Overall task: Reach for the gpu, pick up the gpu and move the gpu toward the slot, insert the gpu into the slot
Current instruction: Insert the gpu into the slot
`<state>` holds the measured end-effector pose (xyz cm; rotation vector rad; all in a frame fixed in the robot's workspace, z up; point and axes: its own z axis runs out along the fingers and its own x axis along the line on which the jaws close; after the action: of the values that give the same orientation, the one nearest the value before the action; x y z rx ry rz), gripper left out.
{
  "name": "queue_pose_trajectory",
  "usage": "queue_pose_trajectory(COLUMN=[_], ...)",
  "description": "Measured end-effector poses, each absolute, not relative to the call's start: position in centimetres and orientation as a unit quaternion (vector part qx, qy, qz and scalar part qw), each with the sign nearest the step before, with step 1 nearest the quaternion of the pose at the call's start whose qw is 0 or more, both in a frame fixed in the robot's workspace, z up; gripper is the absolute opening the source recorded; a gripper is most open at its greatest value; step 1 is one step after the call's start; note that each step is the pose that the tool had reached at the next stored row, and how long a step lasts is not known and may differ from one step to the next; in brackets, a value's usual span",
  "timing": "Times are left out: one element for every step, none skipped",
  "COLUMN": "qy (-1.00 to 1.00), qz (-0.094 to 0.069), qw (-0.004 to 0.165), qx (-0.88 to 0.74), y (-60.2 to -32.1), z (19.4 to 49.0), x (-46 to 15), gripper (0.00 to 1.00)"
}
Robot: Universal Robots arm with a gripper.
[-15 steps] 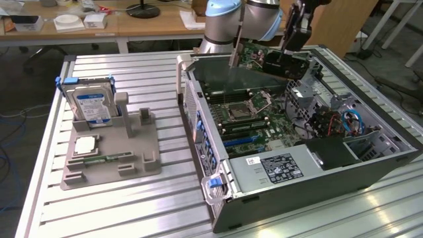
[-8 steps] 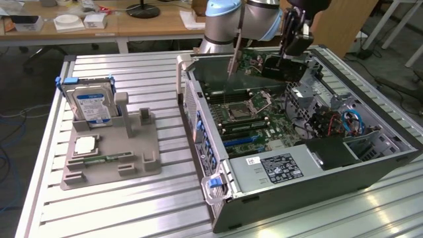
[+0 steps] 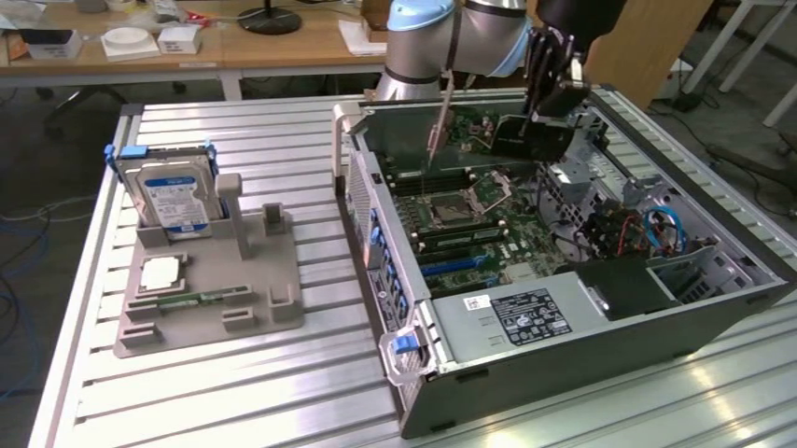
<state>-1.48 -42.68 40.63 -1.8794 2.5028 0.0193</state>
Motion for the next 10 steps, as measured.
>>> queue_pose_trajectory(qy=[0.798, 0.797, 0.796, 0.794, 0.793, 0.791, 0.787, 0.782, 0.777, 0.771], qz=[0.006, 0.006, 0.006, 0.006, 0.006, 0.006, 0.006, 0.006, 0.006, 0.006], qw=[0.006, 0.006, 0.006, 0.006, 0.006, 0.006, 0.006, 0.006, 0.006, 0.006], qx=[-0.602, -0.604, -0.606, -0.607, -0.609, -0.612, -0.617, -0.623, -0.630, -0.636], y=[-42.8, -42.9, -42.9, -43.0, -43.1, -43.2, -43.2, -43.2, -43.2, -43.2], z=[40.5, 40.3, 40.1, 39.9, 39.7, 39.6, 39.5, 39.4, 39.3, 39.2], x=[-1.5, -1.5, -1.5, -1.5, -1.5, -1.5, -1.5, -1.5, -1.5, -1.5], gripper=[0.26, 0.26, 0.26, 0.26, 0.26, 0.26, 0.26, 0.26, 0.26, 0.26])
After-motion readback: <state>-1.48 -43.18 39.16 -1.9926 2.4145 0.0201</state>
